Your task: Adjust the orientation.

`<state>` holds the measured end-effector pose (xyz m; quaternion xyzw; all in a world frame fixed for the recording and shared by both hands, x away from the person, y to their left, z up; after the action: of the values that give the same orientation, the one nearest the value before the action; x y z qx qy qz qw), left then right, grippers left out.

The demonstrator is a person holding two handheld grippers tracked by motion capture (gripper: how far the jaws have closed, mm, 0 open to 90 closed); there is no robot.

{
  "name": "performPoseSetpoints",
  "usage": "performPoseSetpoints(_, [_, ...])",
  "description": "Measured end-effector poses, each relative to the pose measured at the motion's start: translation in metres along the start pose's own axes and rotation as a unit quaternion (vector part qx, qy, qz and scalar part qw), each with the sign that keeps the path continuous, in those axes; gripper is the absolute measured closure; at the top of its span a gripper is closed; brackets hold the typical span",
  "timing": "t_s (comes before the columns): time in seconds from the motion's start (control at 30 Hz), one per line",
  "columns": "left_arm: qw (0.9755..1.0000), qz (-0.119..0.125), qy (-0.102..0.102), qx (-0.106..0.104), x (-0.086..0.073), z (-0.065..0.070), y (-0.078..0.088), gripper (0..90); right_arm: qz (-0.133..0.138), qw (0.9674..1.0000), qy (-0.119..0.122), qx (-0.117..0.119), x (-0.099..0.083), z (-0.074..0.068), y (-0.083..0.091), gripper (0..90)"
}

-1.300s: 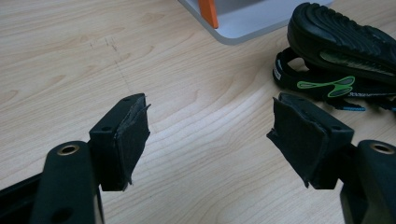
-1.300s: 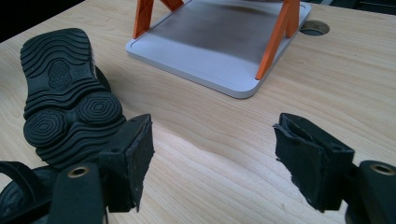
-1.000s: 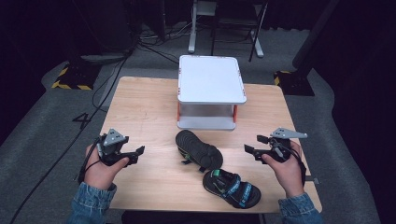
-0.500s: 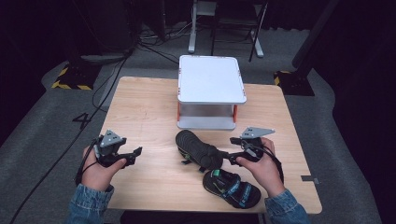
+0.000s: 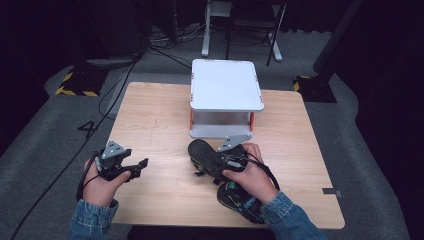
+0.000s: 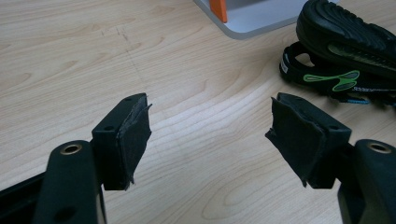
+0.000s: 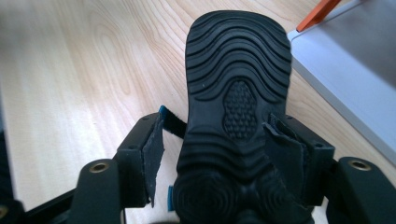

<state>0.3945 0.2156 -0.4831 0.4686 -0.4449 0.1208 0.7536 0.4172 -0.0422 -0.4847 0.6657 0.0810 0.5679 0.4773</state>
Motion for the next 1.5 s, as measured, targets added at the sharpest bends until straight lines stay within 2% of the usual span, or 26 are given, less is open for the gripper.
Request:
performPoseSetpoints(0.13, [1.0000, -0.001, 0.002, 0.000, 0.000, -0.002, 0.000, 28.5, -0.015, 0.9998, 0.009, -0.005, 0.002, -0.001, -0.009, 36.5])
performPoseSetpoints(0.17, [1.0000, 0.000, 0.002, 0.004, 0.001, -0.006, 0.001, 28.4, -0.025, 0.9997, 0.001, 0.005, 0.000, -0.001, -0.016, 36.3])
performPoseSetpoints(0.23, [1.0000, 0.002, 0.004, 0.005, 0.001, -0.007, 0.002, 28.4, -0.025, 0.9997, -0.001, 0.008, 0.000, -0.001, -0.019, 36.1])
performPoseSetpoints(0.3, [0.9999, 0.003, 0.011, 0.006, 0.000, -0.009, 0.003, 28.4, -0.023, 0.9997, 0.000, -0.001, 0.000, 0.001, -0.020, 39.5])
performPoseSetpoints(0.47, [1.0000, -0.002, 0.009, 0.004, -0.001, -0.009, 0.000, 28.4, -0.025, 0.9993, 0.021, -0.016, 0.000, 0.001, -0.020, 44.0])
performPoseSetpoints(0.67, [0.9999, -0.007, 0.008, 0.000, -0.002, -0.007, -0.003, 28.3, -0.031, 0.9974, 0.045, -0.046, 0.000, 0.002, -0.024, 44.1])
performPoseSetpoints(0.77, [0.9999, -0.007, 0.010, 0.001, -0.003, -0.008, -0.003, 28.3, -0.035, 0.9971, 0.047, -0.049, 0.000, 0.005, -0.024, 44.7])
performPoseSetpoints(0.8, [0.9999, -0.006, 0.008, 0.002, -0.002, -0.009, -0.003, 28.4, -0.034, 0.9982, 0.031, -0.037, 0.001, 0.009, -0.024, 45.8])
performPoseSetpoints(0.83, [0.9999, -0.006, 0.008, 0.002, -0.002, -0.009, -0.003, 28.5, -0.034, 0.9982, 0.031, -0.037, 0.001, 0.009, -0.024, 45.8])
performPoseSetpoints(0.87, [0.9999, -0.009, 0.004, 0.000, -0.003, -0.009, -0.005, 28.6, -0.033, 0.9991, 0.012, -0.022, 0.001, 0.014, -0.022, 49.7])
performPoseSetpoints(0.97, [1.0000, -0.009, 0.004, 0.000, -0.002, -0.010, -0.006, 28.7, -0.031, 0.9994, -0.001, -0.018, 0.002, 0.019, -0.020, 54.7])
performPoseSetpoints(1.0, [0.9999, -0.010, 0.002, -0.001, -0.001, -0.011, -0.007, 28.8, -0.026, 0.9995, -0.005, -0.016, 0.003, 0.024, -0.018, 61.4])
performPoseSetpoints(1.1, [0.9999, -0.011, 0.004, -0.002, -0.001, -0.011, -0.009, 28.8, -0.022, 0.9995, -0.013, -0.018, 0.003, 0.030, -0.017, 62.2])
performPoseSetpoints(1.13, [0.9999, -0.013, 0.004, -0.003, -0.001, -0.011, -0.010, 28.8, -0.018, 0.9994, -0.028, -0.009, 0.003, 0.035, -0.018, 62.4])
performPoseSetpoints(1.2, [0.9999, -0.012, 0.004, -0.003, -0.001, -0.010, -0.011, 28.8, -0.011, 0.9990, -0.043, -0.005, 0.004, 0.042, -0.018, 64.2])
performPoseSetpoints(1.3, [0.9999, -0.011, 0.005, -0.003, -0.001, -0.010, -0.010, 28.8, 0.001, 0.9983, -0.052, -0.026, 0.005, 0.058, -0.016, 71.7])
performPoseSetpoints(1.37, [0.9999, -0.012, 0.005, -0.003, -0.002, -0.011, -0.010, 28.8, 0.003, 0.9972, -0.055, -0.050, 0.005, 0.070, -0.017, 71.8])
performPoseSetpoints(1.4, [0.9999, -0.013, 0.005, -0.004, -0.002, -0.011, -0.010, 28.8, 0.002, 0.9969, -0.059, -0.053, 0.004, 0.074, -0.017, 70.2])
performPoseSetpoints(1.43, [0.9999, -0.013, 0.005, -0.004, -0.002, -0.011, -0.010, 28.8, -0.006, 0.9967, -0.064, -0.049, 0.002, 0.076, -0.019, 67.7])
performPoseSetpoints(1.5, [0.9999, -0.012, 0.006, -0.004, -0.002, -0.011, -0.010, 28.8, -0.007, 0.9961, -0.080, -0.038, 0.002, 0.078, -0.020, 65.1])
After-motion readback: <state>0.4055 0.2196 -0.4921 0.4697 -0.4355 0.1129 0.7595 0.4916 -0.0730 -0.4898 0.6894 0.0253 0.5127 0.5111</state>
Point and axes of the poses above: each handheld gripper's, and its own axes: y roughly backward along the jaws, x roughly out of its top, z roughly to its right, the point moved 10 cm from there along -y, roughly forward along the jaws, and after that the axes turned 7 degrees about -x, right-handed, at the moved point
